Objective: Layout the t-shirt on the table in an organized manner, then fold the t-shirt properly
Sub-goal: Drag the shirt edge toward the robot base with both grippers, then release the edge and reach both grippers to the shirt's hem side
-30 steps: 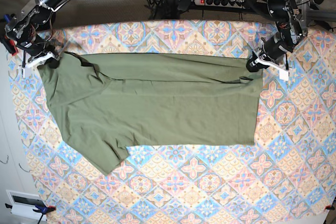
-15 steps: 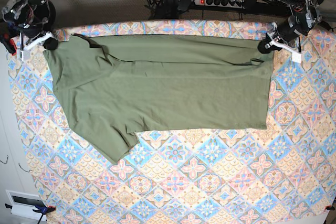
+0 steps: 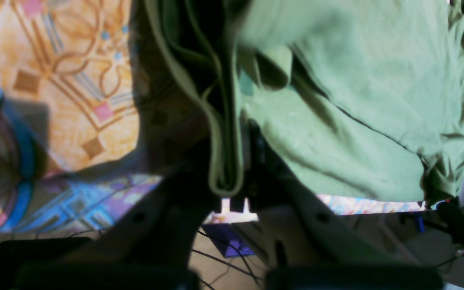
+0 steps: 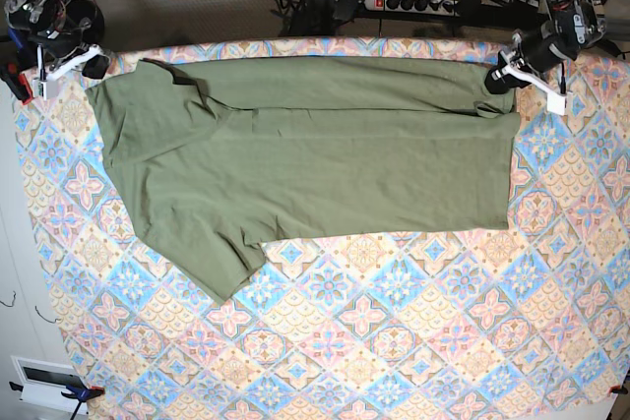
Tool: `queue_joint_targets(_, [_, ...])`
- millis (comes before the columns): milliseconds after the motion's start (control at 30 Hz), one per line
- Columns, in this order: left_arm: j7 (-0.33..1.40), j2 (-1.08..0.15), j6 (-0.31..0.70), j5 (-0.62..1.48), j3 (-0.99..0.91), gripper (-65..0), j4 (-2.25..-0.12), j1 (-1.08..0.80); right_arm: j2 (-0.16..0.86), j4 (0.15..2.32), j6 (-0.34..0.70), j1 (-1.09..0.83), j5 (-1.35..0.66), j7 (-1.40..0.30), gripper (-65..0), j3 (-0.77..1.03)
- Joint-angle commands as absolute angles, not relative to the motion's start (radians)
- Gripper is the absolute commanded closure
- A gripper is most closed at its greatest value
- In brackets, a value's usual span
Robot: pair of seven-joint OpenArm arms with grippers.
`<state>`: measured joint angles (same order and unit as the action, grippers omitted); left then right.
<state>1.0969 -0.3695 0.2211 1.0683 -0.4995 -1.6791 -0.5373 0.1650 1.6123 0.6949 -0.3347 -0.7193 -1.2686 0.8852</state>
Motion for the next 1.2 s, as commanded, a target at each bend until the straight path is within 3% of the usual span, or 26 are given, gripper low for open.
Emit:
queue_joint_targets(0, [1.092, -0.386, 0.223, 1.058, -0.509, -0.2, -1.698, -0.550, 0.185, 1.650, 0.698, -0.341, -0.746, -1.245, -5.5, 0.911])
queue_joint_targets(600, [1.092, -0.437, 0.226, 1.010, -0.634, 0.0, -1.702, -0.605, 0.189, 1.776, 0.698, -0.343, -0.742, -1.251, -5.6, 1.001])
queue_joint_targets(833, [1.122, -0.456, 0.228, 1.010, -0.584, -0.8, -1.701, -0.619, 0.189, 1.776, 0.698, -0.300, -0.739, -1.253, -5.6, 0.997])
queue_joint_targets(1167, [1.231, -0.478, 0.226, 1.072, -0.590, -25.4, -1.704, -0.664, 0.191, 1.776, 0.698, -0.274, -0.736, -1.251, -5.7, 0.963])
